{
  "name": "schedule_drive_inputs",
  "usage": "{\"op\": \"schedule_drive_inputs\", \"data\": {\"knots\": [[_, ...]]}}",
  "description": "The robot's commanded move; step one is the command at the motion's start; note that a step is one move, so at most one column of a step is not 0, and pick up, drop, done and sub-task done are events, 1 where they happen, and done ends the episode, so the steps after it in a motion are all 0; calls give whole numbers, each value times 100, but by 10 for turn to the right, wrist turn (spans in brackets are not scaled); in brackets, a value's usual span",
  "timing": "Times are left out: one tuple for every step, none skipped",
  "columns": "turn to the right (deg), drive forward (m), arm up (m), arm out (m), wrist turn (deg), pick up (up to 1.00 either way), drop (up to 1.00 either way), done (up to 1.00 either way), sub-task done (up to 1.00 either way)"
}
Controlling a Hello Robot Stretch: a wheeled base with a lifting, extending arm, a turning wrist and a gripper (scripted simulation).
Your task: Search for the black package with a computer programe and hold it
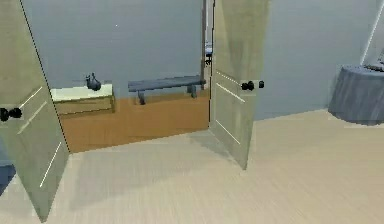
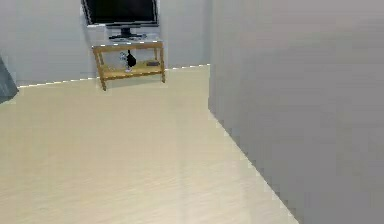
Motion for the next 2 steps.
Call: {"op": "schedule_drive_inputs", "data": {"knots": [[-30,0,0,0,0,0,0,0,0],[0,100,0,0,0,0,0,0,0]]}}
